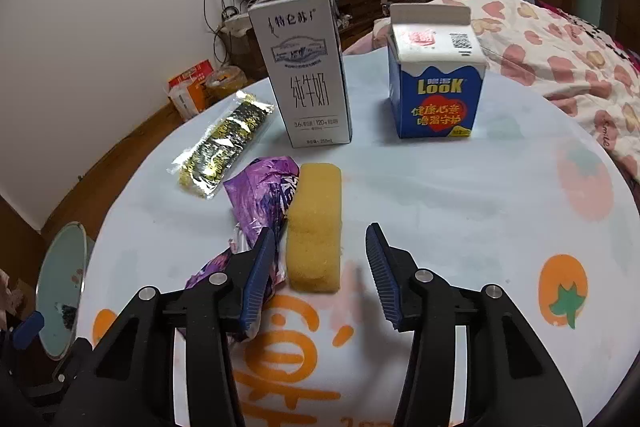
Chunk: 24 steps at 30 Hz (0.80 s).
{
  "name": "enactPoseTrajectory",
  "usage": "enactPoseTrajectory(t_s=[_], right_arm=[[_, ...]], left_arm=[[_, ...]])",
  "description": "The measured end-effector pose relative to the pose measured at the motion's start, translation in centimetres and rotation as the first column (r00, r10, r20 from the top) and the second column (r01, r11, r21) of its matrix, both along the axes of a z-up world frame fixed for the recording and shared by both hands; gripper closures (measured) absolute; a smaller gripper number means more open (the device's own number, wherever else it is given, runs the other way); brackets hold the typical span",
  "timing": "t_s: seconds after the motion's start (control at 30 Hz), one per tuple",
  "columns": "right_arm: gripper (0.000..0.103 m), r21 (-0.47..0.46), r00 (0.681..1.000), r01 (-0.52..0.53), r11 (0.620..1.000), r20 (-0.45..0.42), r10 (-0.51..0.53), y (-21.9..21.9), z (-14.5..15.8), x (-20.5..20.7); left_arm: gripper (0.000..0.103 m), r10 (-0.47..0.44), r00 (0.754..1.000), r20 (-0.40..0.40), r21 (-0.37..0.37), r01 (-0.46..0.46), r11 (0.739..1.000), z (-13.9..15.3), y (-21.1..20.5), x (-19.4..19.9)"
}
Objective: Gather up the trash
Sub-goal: 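Grasp the purple wrapper with the left tool while the right tool grasps the yellow sponge cake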
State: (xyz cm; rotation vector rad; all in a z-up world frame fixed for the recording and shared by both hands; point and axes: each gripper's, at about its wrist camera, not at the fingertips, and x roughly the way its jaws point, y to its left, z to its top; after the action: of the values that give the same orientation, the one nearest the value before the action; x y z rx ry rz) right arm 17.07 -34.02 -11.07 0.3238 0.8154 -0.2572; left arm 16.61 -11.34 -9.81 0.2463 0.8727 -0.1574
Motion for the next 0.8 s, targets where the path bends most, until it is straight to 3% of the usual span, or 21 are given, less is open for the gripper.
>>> enactPoseTrajectory(t_s=[0.23, 0.33, 0.63, 0.8], right_arm=[[0.067, 0.057, 1.0, 0.0, 0.998, -0.023, 0.001, -0.8, -1.5, 0.5], [0.076, 0.08, 1.0, -0.014, 0.997, -0.015, 0.015, -0.9, -1.6, 0.4], [0.08, 0.07, 1.0, 0.012, 0.998, -0.012, -0.011, -2.5, -1.0, -2.5], [0.08, -0.06, 0.998, 0.059, 0.996, -0.033, -0.061, -4.8, -0.4, -6.4]], left_arm=[[0.016, 0.004, 1.0, -0.016, -0.003, -0.004, 1.0, -0.5, -0.1, 0.4], [0.016, 0.004, 1.0, -0.024, -0.008, -0.004, 1.0, -0.7, -0.1, 0.4], [0.016, -0.009, 0.999, -0.031, -0.02, 0.008, 1.0, -0.9, -0.7, 0.3], [0.016, -0.055, 0.998, -0.019, -0.037, 0.054, 0.998, -0.4, -2.0, -0.1]])
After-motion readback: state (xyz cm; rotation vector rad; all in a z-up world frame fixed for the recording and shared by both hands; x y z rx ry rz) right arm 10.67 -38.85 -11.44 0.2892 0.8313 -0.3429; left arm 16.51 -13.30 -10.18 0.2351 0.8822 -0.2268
